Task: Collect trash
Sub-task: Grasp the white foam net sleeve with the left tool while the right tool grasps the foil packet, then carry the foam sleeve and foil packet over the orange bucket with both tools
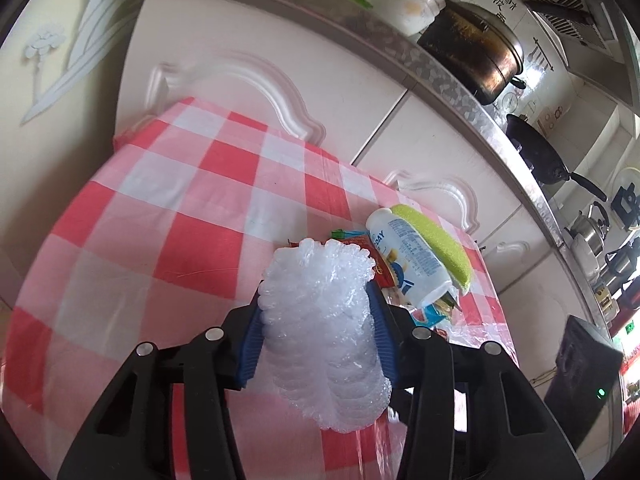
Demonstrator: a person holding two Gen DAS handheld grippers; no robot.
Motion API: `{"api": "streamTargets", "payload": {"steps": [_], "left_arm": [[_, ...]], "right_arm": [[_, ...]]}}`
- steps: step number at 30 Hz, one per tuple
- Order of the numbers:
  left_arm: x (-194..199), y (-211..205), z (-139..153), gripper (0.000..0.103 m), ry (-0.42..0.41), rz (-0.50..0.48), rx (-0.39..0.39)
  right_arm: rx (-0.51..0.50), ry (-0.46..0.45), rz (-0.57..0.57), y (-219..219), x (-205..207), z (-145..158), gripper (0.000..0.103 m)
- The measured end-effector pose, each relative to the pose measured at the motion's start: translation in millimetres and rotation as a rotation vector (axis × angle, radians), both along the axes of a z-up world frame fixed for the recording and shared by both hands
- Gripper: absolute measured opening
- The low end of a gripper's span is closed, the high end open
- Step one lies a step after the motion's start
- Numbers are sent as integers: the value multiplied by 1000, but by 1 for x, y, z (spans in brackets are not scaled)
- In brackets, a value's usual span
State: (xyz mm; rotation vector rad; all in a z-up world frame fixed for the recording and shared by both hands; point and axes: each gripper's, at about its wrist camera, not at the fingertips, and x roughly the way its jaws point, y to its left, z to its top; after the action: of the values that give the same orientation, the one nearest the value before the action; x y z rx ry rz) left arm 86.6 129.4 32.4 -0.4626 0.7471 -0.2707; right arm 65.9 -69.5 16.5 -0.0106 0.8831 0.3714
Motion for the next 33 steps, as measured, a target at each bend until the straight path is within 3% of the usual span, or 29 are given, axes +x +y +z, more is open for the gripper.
{"api": "streamTargets", "payload": {"steps": [19,33], "left_arm": [[-92,20,12,49,24,62,96],[-174,40,30,49,49,194,130]], "right_arm": [[194,-15,42,-22,-17,5,60],[405,-13,45,-48,-22,11,60]]}}
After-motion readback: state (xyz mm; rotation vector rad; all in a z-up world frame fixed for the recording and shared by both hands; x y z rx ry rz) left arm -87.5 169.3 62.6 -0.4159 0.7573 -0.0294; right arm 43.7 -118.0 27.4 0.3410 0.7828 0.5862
